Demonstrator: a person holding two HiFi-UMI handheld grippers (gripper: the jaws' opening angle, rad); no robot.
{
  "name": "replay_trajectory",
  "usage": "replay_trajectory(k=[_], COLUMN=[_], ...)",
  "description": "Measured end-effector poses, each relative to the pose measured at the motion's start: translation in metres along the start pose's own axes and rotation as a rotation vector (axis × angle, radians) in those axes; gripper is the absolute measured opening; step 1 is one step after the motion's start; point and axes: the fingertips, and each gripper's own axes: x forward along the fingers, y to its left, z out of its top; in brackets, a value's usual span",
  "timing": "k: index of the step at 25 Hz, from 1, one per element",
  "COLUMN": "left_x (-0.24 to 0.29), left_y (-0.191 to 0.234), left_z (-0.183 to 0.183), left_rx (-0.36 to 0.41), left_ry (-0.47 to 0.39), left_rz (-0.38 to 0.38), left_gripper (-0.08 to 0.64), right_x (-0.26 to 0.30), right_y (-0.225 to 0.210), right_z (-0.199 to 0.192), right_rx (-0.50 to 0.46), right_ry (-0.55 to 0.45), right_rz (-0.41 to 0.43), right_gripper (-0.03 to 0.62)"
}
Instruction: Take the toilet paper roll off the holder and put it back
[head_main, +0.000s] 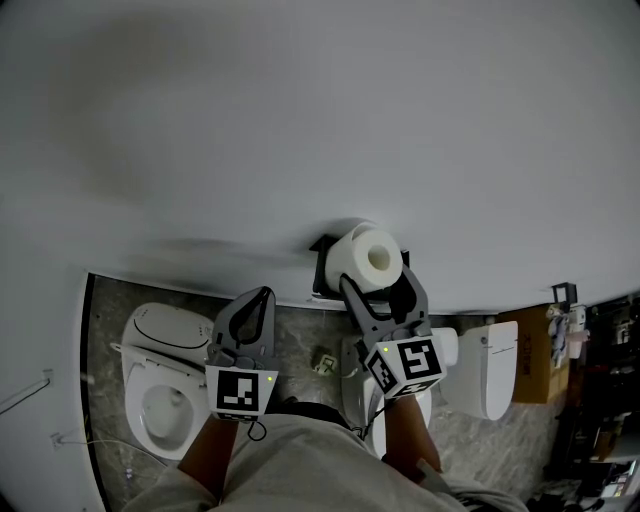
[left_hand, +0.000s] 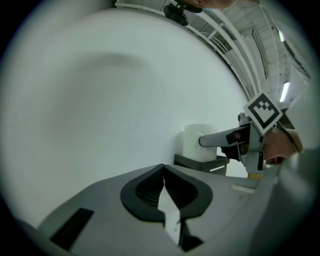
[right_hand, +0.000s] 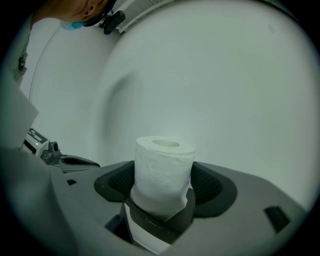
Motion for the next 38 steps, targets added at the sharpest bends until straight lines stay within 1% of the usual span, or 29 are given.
replay_trajectory(k=[4, 8, 12, 25, 28, 31, 35, 38], left_x=[-0.002, -0.003, -0.004, -0.010, -0.011, -0.012, -0.011, -0.013], left_y=[0.000, -0.002, -0.012, -0.047, -0.059, -0.077, -0.113, -0.142], left_z=[0.000, -0.002, -0.003, 0.000, -0.005, -0.009, -0.011, -0.013], left_rx=[0.001, 0.016, 0.018, 0.044, 0.051, 0.069, 0.070, 0.073], left_ry=[0.006, 0.018, 0.018, 0.021, 0.034, 0.053, 0.056, 0.061], left_rz=[0.009, 0.002, 0.000, 0.018, 0.011, -0.010, -0.057, -0.089], left_gripper=[0.012, 0.012, 0.012, 0.012, 0.012, 0.012, 0.012, 0.012], right_x=[-0.001, 0.000, -0.005, -0.040, -0.055, -0.075, -0.105, -0.129], right_y=[-0.001, 0.002, 0.000, -0.010, -0.018, -0.030, -0.050, -0.061], right_z=[-0.001, -0.004, -0.008, -0.021, -0.029, -0.038, -0.048, -0.052], right_rx=[-0.001, 0.009, 0.039, 0.056, 0.072, 0.098, 0.124, 0.124], right_ry=[-0.009, -0.005, -0.010, -0.024, -0.024, -0.025, -0.031, -0.041], right_rz=[-0.003, 0.016, 0.037, 0.095, 0.085, 0.067, 0.025, 0.003], right_gripper=[0.336, 0.336, 0.337, 0.337, 0.337, 0.336, 0.336, 0.336])
